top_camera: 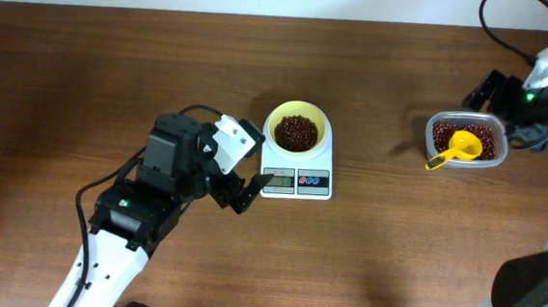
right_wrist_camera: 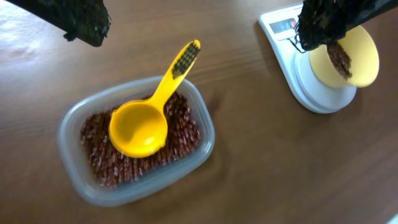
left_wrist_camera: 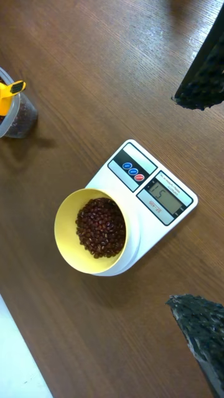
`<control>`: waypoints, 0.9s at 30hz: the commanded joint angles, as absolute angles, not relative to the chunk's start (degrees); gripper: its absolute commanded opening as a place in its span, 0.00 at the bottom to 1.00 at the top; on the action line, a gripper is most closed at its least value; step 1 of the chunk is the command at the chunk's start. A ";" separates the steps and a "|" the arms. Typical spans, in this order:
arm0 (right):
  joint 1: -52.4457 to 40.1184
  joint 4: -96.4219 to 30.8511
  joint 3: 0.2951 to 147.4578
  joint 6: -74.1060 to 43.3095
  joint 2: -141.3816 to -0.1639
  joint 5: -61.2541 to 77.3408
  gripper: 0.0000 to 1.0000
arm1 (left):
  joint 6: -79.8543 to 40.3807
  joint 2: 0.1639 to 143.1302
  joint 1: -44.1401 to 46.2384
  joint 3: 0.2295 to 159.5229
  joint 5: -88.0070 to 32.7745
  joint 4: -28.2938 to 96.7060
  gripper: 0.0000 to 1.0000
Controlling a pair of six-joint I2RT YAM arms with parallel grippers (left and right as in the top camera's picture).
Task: Scoop item into bowl and weigh 50g on scale
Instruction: 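Drag the scoop through the beans in the tub to fill it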
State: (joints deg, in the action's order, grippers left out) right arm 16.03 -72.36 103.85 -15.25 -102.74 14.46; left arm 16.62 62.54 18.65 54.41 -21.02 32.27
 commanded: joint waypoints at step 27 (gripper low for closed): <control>10.87 -61.21 81.60 -31.33 -105.12 17.32 0.99 | 15.88 62.67 18.35 54.13 -21.23 32.16 0.99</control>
